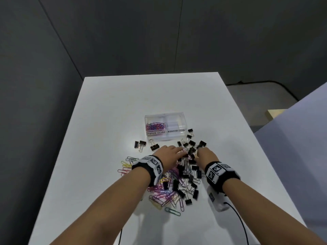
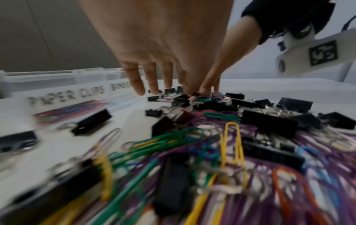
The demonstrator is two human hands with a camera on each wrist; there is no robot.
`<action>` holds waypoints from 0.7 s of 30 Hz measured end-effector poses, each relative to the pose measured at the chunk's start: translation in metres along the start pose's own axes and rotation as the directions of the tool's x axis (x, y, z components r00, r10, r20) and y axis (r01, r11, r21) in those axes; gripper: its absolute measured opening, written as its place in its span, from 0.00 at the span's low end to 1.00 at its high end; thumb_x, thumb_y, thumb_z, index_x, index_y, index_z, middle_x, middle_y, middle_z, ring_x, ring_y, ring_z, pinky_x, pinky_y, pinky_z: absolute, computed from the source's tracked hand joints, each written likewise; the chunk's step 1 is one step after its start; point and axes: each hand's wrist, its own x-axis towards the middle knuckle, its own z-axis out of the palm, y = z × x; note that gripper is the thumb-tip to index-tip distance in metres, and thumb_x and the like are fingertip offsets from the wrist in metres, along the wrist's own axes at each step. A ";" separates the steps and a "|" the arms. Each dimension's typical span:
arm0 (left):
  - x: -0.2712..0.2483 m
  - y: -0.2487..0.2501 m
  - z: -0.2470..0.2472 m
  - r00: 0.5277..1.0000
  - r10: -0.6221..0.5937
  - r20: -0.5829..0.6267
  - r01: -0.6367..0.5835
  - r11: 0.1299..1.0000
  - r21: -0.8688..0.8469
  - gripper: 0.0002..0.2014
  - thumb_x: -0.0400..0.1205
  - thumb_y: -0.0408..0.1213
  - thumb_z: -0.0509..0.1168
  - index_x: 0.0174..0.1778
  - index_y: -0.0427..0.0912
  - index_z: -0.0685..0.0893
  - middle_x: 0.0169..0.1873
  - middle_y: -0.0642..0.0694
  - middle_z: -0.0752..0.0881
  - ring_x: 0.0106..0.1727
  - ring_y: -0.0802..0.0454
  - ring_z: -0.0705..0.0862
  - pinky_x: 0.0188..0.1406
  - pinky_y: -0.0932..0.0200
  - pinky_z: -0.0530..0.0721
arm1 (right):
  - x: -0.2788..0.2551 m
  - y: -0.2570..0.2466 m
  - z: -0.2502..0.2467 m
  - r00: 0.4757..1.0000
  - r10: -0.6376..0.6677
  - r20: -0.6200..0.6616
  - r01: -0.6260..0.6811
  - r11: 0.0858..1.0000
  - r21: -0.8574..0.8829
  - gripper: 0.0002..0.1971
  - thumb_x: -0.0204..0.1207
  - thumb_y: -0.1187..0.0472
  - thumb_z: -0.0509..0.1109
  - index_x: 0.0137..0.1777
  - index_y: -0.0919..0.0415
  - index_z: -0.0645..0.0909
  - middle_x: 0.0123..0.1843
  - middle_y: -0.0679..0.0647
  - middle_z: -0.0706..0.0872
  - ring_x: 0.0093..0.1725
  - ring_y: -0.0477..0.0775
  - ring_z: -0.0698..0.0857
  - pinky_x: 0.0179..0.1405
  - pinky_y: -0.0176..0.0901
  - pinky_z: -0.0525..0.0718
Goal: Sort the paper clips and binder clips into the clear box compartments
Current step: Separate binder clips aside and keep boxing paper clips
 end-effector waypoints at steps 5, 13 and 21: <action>0.007 0.006 0.011 0.996 -0.080 0.032 0.080 0.996 -0.029 0.27 0.85 0.37 0.58 0.81 0.46 0.60 0.81 0.44 0.62 0.73 0.41 0.72 0.68 0.48 0.74 | 0.002 -0.018 0.010 0.999 -0.043 -0.023 0.043 0.999 -0.007 0.13 0.82 0.67 0.59 0.64 0.68 0.76 0.68 0.65 0.75 0.65 0.65 0.80 0.61 0.51 0.79; -0.015 -0.012 0.017 0.977 -0.212 -0.003 0.212 0.974 -0.082 0.13 0.83 0.27 0.58 0.62 0.36 0.78 0.66 0.40 0.74 0.60 0.40 0.79 0.54 0.48 0.83 | -0.001 -0.019 0.009 0.995 -0.090 -0.049 0.096 0.984 0.147 0.05 0.78 0.62 0.62 0.44 0.60 0.79 0.53 0.60 0.82 0.52 0.60 0.83 0.49 0.50 0.82; -0.023 -0.028 0.010 0.952 -0.290 -0.096 0.279 0.954 -0.111 0.18 0.81 0.29 0.61 0.68 0.41 0.78 0.64 0.42 0.79 0.63 0.42 0.79 0.52 0.50 0.80 | -0.002 -0.007 -0.012 0.986 -0.122 -0.117 0.154 0.932 0.327 0.05 0.78 0.62 0.63 0.48 0.60 0.79 0.51 0.57 0.87 0.52 0.59 0.84 0.50 0.46 0.79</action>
